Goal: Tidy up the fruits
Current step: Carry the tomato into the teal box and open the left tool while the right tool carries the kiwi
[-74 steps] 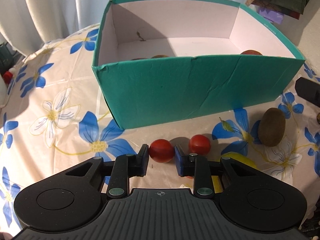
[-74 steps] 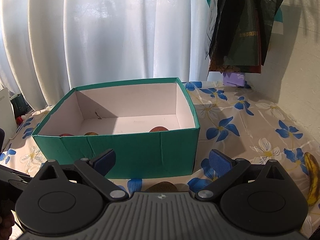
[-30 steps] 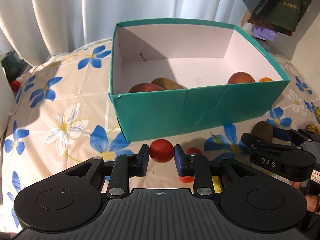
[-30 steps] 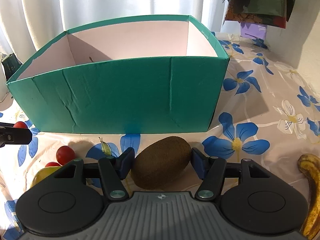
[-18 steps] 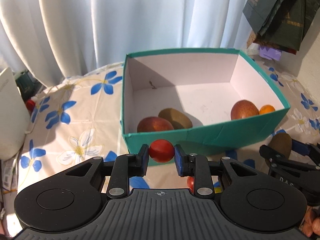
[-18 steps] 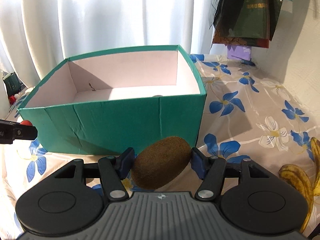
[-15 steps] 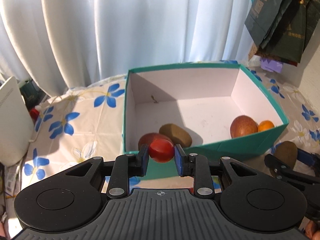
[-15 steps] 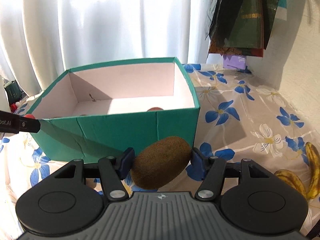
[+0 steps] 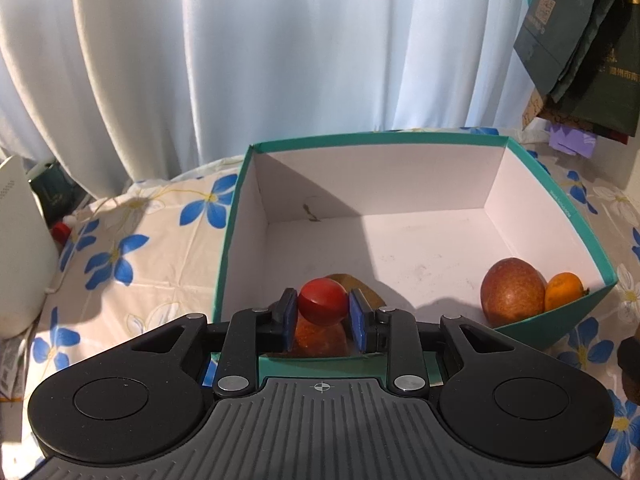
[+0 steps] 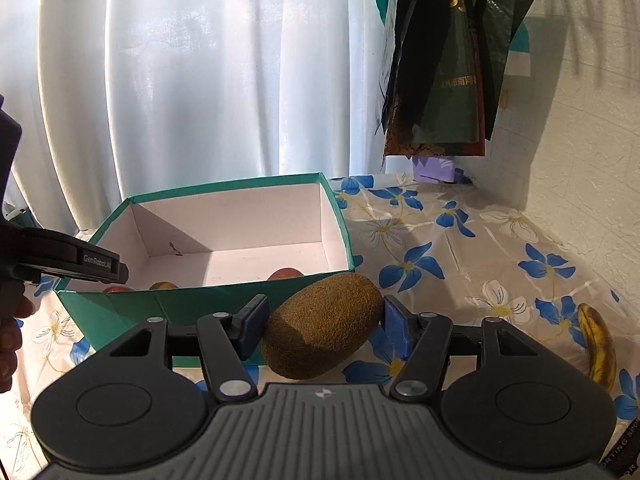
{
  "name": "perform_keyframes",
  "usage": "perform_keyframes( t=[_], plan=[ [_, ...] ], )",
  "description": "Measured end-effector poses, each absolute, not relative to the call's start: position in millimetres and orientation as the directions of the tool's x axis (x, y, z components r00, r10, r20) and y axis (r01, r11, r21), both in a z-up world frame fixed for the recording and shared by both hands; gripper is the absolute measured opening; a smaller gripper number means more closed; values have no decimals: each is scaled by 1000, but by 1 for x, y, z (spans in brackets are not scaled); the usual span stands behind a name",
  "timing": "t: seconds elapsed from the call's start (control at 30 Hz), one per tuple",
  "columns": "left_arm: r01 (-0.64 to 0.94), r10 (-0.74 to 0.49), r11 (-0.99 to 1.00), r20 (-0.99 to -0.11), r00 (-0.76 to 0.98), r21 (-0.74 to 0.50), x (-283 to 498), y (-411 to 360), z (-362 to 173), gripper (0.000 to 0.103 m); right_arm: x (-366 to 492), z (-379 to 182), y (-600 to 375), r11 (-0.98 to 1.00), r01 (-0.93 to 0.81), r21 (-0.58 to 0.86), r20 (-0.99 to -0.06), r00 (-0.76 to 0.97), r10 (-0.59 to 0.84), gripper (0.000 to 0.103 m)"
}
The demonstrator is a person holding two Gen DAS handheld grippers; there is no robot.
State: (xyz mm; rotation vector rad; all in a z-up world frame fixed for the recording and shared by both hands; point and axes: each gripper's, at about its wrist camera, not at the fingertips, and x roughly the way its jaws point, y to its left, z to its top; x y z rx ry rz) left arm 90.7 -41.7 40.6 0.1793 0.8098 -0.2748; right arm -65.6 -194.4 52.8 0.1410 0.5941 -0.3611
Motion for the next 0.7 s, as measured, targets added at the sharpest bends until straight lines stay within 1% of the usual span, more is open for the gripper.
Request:
perform_keyframes(
  t=[0.27, 0.7],
  plan=[
    [305, -155, 950, -755, 638, 63, 102, -44, 27, 31, -61, 53, -198, 923, 384, 34, -567, 768, -298, 61],
    [307, -146, 948, -747, 649, 82, 109, -49, 22, 31, -51, 53, -199, 929, 368, 41, -565, 775, -283, 61]
  ],
)
